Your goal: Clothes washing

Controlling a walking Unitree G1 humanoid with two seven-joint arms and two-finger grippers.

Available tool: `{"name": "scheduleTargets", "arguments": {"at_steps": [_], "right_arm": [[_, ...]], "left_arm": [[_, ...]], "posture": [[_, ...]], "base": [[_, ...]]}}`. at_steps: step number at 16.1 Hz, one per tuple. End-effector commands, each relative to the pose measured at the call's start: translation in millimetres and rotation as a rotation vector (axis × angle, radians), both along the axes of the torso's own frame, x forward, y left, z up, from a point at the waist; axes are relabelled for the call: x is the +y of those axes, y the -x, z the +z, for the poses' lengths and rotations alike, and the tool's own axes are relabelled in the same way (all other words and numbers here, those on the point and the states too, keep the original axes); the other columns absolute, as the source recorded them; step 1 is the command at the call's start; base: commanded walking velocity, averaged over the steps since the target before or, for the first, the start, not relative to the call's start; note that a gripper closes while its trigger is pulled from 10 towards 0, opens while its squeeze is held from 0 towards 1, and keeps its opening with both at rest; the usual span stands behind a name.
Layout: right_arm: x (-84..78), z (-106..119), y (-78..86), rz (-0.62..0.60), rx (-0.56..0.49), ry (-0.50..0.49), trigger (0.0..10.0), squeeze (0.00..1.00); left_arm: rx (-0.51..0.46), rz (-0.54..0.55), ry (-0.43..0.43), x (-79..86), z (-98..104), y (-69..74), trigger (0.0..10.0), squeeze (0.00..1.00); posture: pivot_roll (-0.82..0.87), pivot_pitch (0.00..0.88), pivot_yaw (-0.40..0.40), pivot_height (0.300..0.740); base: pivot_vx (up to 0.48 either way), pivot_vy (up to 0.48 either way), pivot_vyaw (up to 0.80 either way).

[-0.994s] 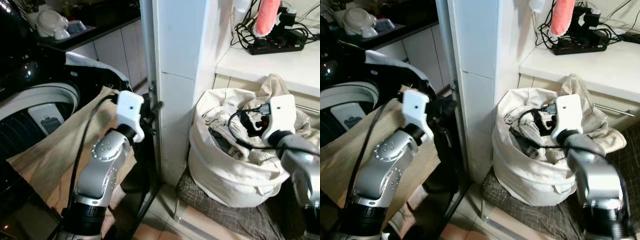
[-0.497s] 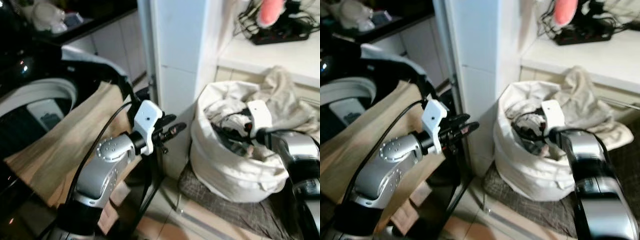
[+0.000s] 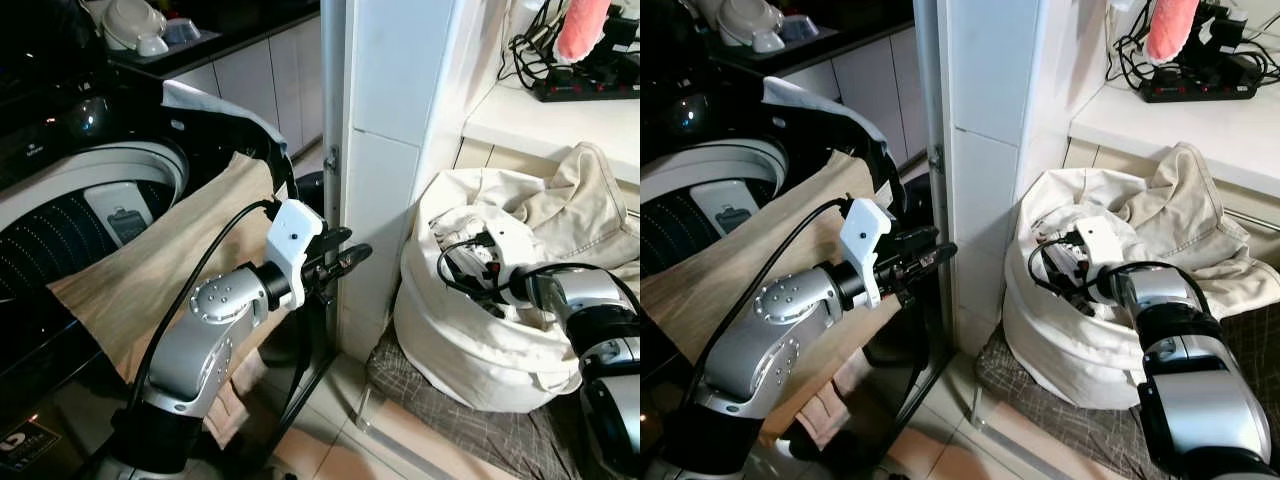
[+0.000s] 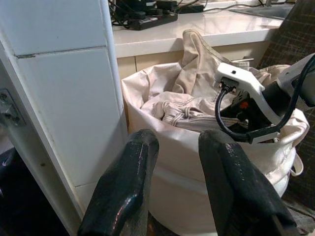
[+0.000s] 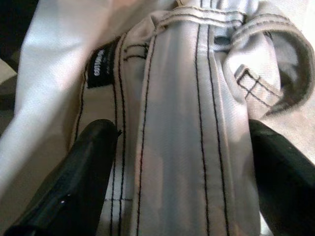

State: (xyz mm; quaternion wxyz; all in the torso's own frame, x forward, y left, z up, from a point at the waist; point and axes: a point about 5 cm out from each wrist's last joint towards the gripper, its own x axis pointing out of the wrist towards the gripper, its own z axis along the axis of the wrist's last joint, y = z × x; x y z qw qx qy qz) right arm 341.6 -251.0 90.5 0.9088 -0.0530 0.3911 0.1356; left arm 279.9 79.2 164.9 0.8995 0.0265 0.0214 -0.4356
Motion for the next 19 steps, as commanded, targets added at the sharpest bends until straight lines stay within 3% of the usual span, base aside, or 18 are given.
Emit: {"name": "scheduleTargets", "arguments": {"at_steps": [1, 5, 11, 14, 19], "right_arm": [[-3.2, 5, -3.1, -0.016, -0.019, 0.011, 0.0, 0.0], [-11.2, 8, -4.7, -0.052, -0.052, 0.028, 0.0, 0.0], [-15.0, 10, -5.6, -0.099, -0.075, -0.036, 0.0, 0.0], [-18.8, 17, -7.8, -0.134, -0.118, -0.101, 0.0, 0.0], [-39.1, 37, -6.6, -0.226, -0.218, -0.274, 0.0, 0.0]], "left_arm": [[-0.018, -0.013, 0.001, 0.3, 6, 1.4, 10.0, 0.0], [-0.02, -0.014, 0.0, -0.1, 6, -0.2, 10.0, 0.0], [-0.022, -0.01, -0.002, -0.3, 7, -1.9, 10.0, 0.0], [-0.028, 0.003, -0.001, -0.2, 7, -3.1, 10.0, 0.0], [-0.044, 0.047, 0.015, -0.7, 11, -10.4, 10.0, 0.0]], "posture": [[-0.07, 0.0, 0.061, 0.74], [-0.08, 0.0, 0.066, 0.74], [-0.08, 0.0, 0.068, 0.74], [-0.08, 0.0, 0.07, 0.74], [-0.1, 0.0, 0.079, 0.74]], "base": [[0.0, 0.0, 0.0], [0.0, 0.0, 0.0], [0.0, 0.0, 0.0], [0.0, 0.0, 0.0], [0.0, 0.0, 0.0]]}}
